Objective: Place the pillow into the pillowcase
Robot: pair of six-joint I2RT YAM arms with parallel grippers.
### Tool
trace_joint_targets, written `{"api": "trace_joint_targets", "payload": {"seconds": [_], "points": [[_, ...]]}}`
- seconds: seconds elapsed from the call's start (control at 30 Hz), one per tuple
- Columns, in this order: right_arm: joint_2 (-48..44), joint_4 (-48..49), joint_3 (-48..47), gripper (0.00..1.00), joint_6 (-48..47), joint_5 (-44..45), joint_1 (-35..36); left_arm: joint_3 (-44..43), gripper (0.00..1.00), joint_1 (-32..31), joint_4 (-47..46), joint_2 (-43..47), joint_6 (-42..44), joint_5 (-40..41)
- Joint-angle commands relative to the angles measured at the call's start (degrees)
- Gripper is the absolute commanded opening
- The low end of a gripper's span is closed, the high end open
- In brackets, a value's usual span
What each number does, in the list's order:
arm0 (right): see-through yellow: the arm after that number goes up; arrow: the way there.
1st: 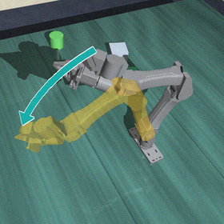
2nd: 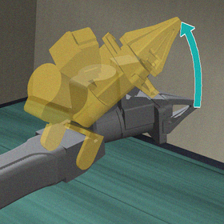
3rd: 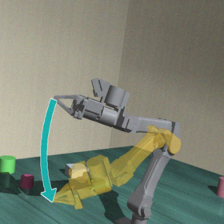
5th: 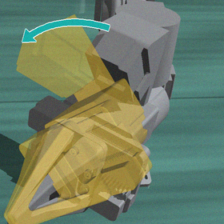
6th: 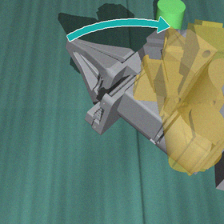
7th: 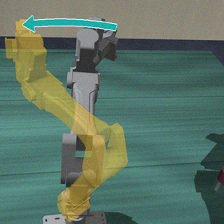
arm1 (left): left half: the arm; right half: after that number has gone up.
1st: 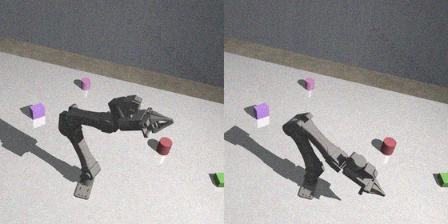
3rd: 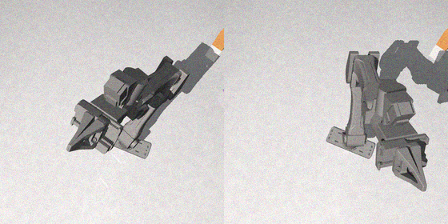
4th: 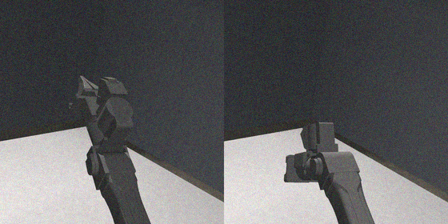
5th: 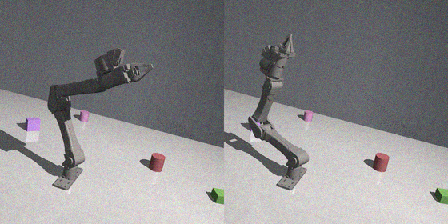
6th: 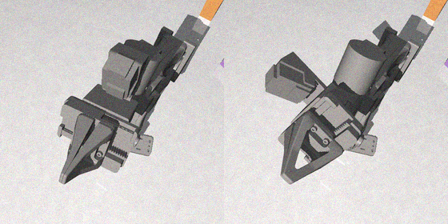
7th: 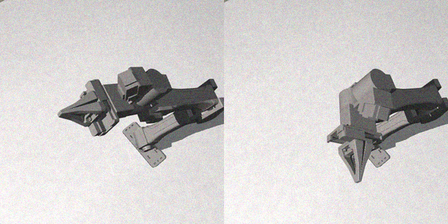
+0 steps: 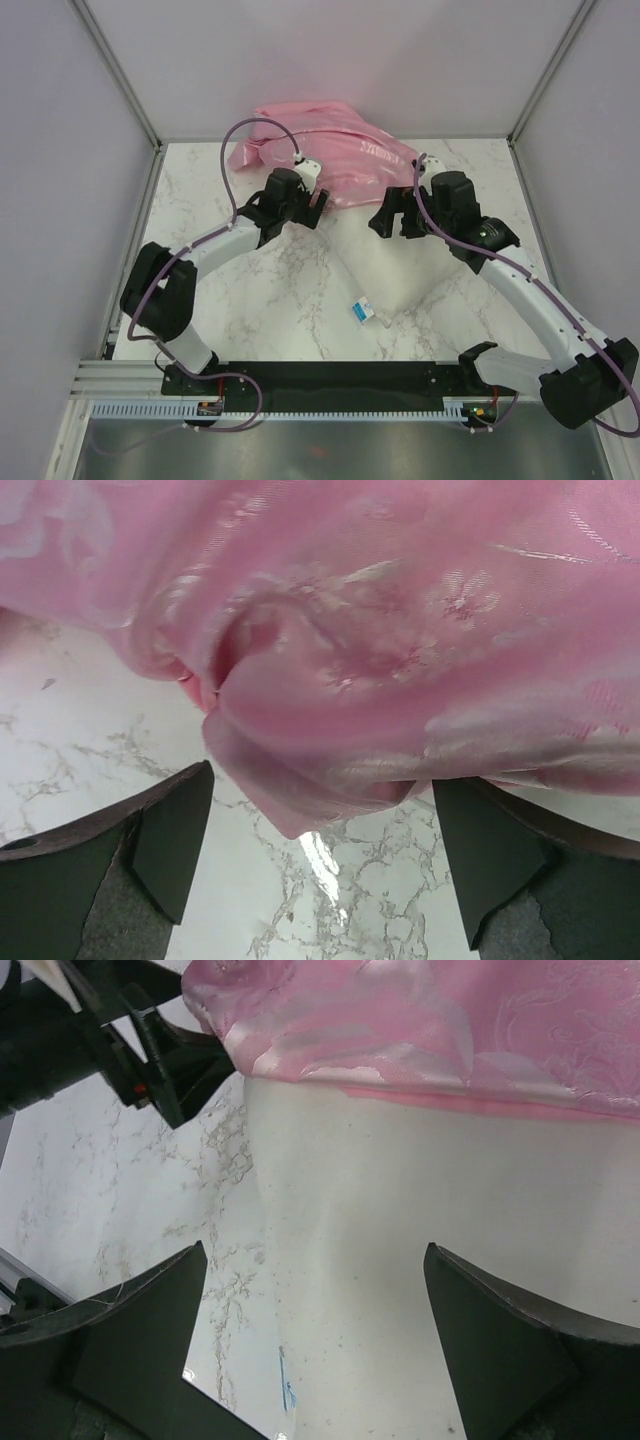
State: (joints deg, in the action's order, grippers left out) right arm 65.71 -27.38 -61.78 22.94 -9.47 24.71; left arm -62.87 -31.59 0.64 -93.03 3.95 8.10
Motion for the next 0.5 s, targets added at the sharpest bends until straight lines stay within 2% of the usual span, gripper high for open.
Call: {"api": "trace_joint_targets", "payload": {"seconds": [0.0, 0.07, 0.13, 0.17, 0.27, 0.3, 0.37, 0.4, 0.47], "points": [[-0.3, -1.9, -4.0, 0.98, -1.5, 0.8, 2.3, -4.0, 0.96, 0.1, 1.4, -3.2, 4.5, -5.5], [-1.2, -3.9, -4.6, 0.98, -2.3, 1.9, 3.2, -4.3, 0.91, 0.2, 1.6, -3.4, 4.6, -6.3], [-1.5, -5.5, -5.8, 0.95, -3.5, 2.3, 5.3, -5.1, 0.72, 0.2, 2.4, -4.1, 4.3, -5.6], [-1.2, -7.9, -6.3, 0.94, -4.9, 3.7, 7.5, -6.4, 0.55, 0.2, 4.1, -4.4, 4.3, -4.1], [0.4, -11.0, -7.0, 0.92, -7.0, 8.7, 12.3, -8.1, 0.32, 0.2, 6.8, -4.4, 3.7, -3.4], [0.8, -10.9, -6.3, 0.94, -7.0, 13.8, 15.3, -8.1, 0.18, 0.2, 7.8, -3.9, 3.5, -3.4], [2.7, -9.9, -5.2, 0.95, -7.1, 17.5, 19.8, -8.0, 0.05, 0.2, 8.8, -1.7, 2.0, -3.2], [4.1, -9.2, -4.2, 0.98, -7.1, 23.0, 21.5, -8.0, 0.02, 0.2, 10.1, -0.7, 1.1, -3.6], [5.6, -6.0, -2.9, 0.98, -7.7, 28.5, 24.9, -7.5, 0.02, 0.0, 11.5, 2.6, 0.0, -5.5]]}}
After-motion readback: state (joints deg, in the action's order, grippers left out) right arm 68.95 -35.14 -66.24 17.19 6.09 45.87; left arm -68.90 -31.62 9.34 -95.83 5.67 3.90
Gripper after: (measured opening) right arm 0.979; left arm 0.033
